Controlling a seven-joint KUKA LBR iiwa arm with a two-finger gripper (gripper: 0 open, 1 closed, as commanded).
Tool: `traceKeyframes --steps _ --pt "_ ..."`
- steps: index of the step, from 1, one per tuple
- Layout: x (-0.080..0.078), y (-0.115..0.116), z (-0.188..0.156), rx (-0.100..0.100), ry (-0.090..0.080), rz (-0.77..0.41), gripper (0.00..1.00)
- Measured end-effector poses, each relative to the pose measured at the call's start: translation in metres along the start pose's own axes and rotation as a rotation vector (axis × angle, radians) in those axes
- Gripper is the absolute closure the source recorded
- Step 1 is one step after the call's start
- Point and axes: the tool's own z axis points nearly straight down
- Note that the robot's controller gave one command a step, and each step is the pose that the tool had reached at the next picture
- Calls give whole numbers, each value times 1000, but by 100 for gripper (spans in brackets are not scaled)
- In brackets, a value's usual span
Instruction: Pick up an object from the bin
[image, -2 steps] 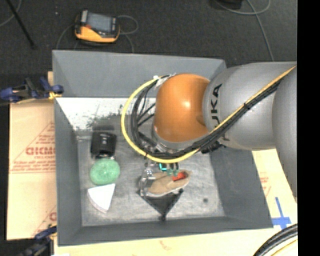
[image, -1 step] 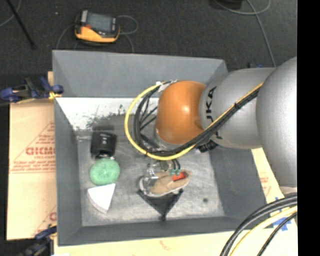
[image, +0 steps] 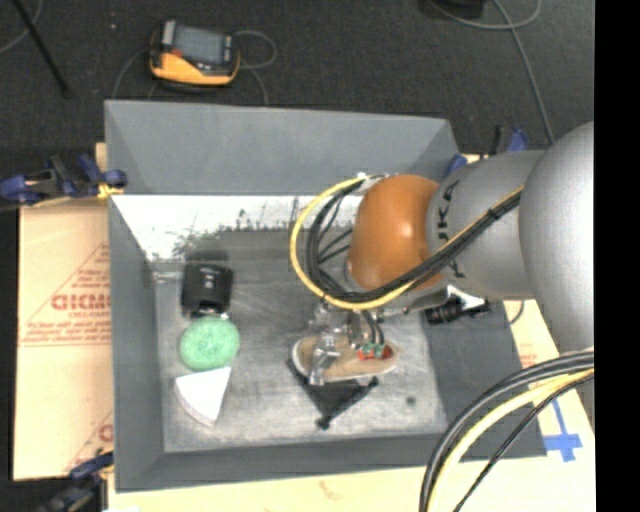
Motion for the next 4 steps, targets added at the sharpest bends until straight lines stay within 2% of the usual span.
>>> traceKeyframes --steps 1,2,3,4 --pt "0 0 0 0 0 1 100" --pt "-3 -2 -126 6 -11 -50 100" --pt "-3 -1 -126 6 -11 -49 100" --pt "-8 -4 -106 5 -12 -21 100"
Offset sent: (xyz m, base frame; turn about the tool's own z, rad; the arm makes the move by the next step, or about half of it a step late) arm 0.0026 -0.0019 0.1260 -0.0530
